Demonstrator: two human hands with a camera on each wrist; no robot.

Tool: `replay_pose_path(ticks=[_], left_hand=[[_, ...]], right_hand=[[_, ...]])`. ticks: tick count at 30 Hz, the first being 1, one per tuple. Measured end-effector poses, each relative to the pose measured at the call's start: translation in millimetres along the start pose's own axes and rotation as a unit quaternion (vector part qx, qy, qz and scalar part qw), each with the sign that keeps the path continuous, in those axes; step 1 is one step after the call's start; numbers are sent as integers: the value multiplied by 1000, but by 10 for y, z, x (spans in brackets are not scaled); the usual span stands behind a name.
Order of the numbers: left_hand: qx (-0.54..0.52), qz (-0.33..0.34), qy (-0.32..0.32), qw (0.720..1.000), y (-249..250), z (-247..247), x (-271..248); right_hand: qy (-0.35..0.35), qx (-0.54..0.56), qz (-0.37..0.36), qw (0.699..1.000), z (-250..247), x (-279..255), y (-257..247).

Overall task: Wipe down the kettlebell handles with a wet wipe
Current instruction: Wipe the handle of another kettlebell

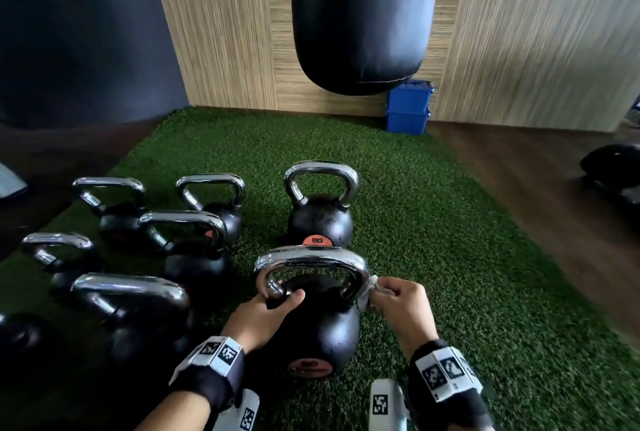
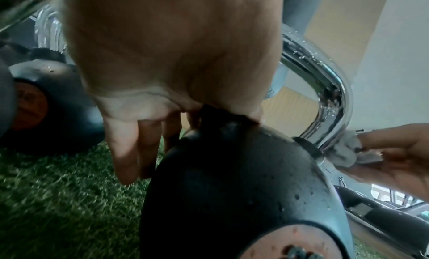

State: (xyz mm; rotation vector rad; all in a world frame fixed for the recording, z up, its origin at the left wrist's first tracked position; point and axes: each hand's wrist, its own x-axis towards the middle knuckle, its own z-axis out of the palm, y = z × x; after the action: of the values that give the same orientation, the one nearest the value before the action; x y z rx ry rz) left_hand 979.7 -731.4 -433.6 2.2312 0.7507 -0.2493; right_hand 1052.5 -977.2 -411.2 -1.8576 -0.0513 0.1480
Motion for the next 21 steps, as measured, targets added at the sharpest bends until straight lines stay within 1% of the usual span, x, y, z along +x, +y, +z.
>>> replay_pose_path(ticks=[3, 6, 8, 9, 11, 13, 14, 16, 17, 19, 21], left_hand=[[89, 4, -18, 996, 61, -49, -69], [191, 9, -46, 980, 163, -188, -187], [235, 37, -67, 969, 239, -341, -277], [228, 61, -78, 969, 270, -416, -311], [158, 122, -84, 976, 335, -553, -390], [31, 188, -63, 980, 451, -641, -493], [-45, 213, -59, 974, 521, -659, -547], [-173, 235, -75, 954, 654, -668, -655], [-210, 238, -84, 944, 705, -666, -700], [-253, 250, -109, 928, 775, -655, -776], [-279, 267, -136, 912, 800, -629, -820]], right_hand=[[-29, -29, 9, 999, 83, -26, 54], [-43, -41, 14, 998, 56, -27, 79], [-60, -77, 16, 995, -55, -51, 58], [-76, -89, 16, 993, -113, -64, 38], [-121, -76, 11, 990, -201, -101, -62], [-157, -32, -14, 987, -242, -171, -248], [-166, -12, -37, 985, -250, -211, -361], [-176, 7, -107, 979, -256, -298, -572], [-178, 6, -140, 974, -260, -346, -660], [-174, 14, -179, 968, -246, -427, -782], [-145, 12, -212, 966, -204, -493, -850]])
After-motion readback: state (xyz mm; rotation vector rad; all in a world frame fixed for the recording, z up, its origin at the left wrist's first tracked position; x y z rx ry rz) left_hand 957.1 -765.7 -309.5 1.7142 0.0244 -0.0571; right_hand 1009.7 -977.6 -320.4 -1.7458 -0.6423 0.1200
